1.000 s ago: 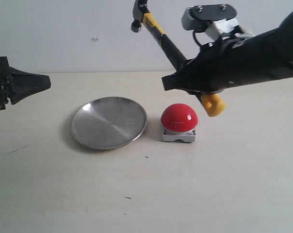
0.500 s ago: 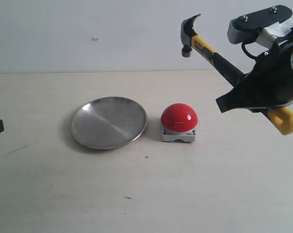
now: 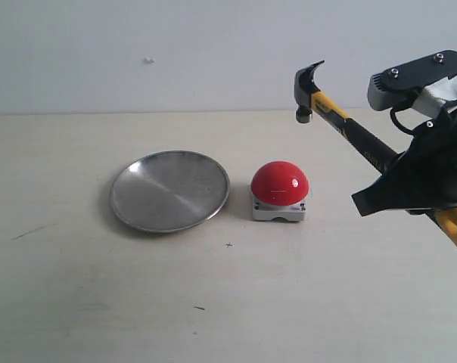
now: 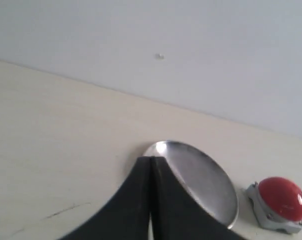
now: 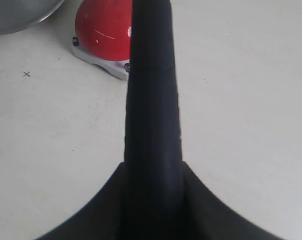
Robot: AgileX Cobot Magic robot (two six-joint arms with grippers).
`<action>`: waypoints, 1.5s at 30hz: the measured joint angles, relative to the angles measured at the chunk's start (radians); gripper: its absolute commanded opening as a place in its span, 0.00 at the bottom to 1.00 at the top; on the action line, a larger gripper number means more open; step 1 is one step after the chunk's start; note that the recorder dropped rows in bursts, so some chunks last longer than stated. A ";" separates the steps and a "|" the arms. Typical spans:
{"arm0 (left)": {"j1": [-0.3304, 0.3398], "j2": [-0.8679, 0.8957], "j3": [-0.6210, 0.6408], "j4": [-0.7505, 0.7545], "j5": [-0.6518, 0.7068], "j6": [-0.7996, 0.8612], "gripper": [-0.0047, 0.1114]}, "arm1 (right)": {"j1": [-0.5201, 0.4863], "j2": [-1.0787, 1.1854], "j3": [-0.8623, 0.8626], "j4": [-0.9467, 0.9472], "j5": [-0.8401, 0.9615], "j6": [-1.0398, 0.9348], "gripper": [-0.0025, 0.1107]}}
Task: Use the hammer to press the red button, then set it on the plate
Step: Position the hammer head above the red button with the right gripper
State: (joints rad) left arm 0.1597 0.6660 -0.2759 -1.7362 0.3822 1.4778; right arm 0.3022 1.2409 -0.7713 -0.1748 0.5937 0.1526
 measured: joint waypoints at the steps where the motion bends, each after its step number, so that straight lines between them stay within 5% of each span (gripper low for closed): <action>1: 0.000 -0.044 0.014 0.000 -0.020 -0.026 0.04 | 0.000 0.000 0.007 0.000 -0.013 0.000 0.02; 8: 0.000 -0.260 0.121 -0.001 -0.191 -0.185 0.04 | 0.000 -0.001 0.054 0.000 -0.078 0.002 0.02; 19: 0.000 -0.305 0.268 -0.001 -0.262 -0.185 0.04 | 0.000 -0.004 0.057 0.027 -0.009 0.005 0.02; 45: 0.000 -0.305 0.272 -0.001 -0.284 -0.177 0.04 | 0.000 0.012 0.149 0.079 -0.213 -0.002 0.02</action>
State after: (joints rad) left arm 0.1597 0.3606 -0.0035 -1.7376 0.0985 1.3007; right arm 0.3022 1.2528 -0.6218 -0.0960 0.3802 0.1508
